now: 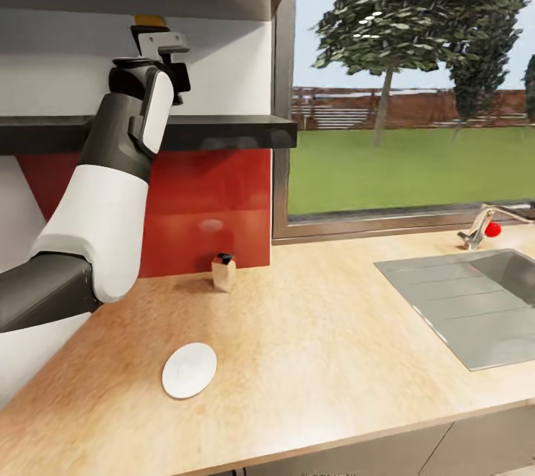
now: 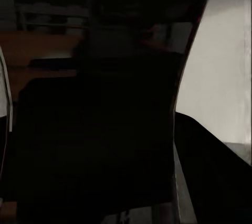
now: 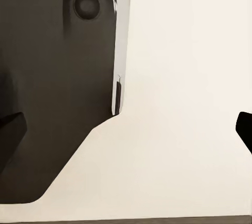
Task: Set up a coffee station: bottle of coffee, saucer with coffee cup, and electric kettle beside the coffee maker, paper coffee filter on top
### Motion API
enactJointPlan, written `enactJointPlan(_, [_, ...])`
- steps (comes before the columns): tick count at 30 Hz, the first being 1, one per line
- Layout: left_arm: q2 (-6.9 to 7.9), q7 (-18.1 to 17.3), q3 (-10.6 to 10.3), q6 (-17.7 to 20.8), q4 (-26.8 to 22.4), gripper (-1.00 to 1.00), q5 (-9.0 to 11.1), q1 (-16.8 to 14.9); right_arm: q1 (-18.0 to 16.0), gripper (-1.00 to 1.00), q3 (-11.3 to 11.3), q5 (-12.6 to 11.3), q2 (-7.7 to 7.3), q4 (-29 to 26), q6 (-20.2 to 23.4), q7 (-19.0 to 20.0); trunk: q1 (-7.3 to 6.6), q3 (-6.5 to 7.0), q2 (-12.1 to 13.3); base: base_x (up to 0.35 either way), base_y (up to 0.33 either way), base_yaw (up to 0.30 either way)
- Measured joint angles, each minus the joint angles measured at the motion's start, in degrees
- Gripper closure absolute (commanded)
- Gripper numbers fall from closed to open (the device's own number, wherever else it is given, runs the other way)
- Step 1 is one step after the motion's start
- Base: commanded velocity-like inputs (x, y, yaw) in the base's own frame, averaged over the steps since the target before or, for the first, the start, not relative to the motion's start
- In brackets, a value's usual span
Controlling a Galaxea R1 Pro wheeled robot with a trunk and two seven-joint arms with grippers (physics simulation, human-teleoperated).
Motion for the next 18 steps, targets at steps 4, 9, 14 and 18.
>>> enactJointPlan(4, [0.06,0.0,0.0,0.0,0.0,1.0,0.0,0.0,0.0,-1.0,0.0,-0.1,0.01,-0.1,0.0,0.0,0.0,0.0,0.0,0.0,0.0,-0.296])
enactJointPlan(9, [0.0,0.1,-0.1,0.0,0.1,1.0,0.0,0.1,0.0,-1.0,0.0,-0.1,0.05,-0.2,0.1,0.0,0.0,0.0,0.0,0.0,0.0,-0.297])
enactJointPlan(14, [0.01,0.1,-0.1,0.0,0.1,1.0,0.2,0.7,0.0,-1.0,0.0,-0.1,0.05,-0.2,0.1,0.0,0.0,0.0,0.0,0.0,-0.121,-0.297])
enactJointPlan(18, [0.05,0.1,-0.1,0.0,0.1,1.0,0.0,0.9,0.0,-1.0,0.0,-0.1,0.05,-0.2,0.1,0.0,0.0,0.0,0.0,0.0,-0.262,-0.292])
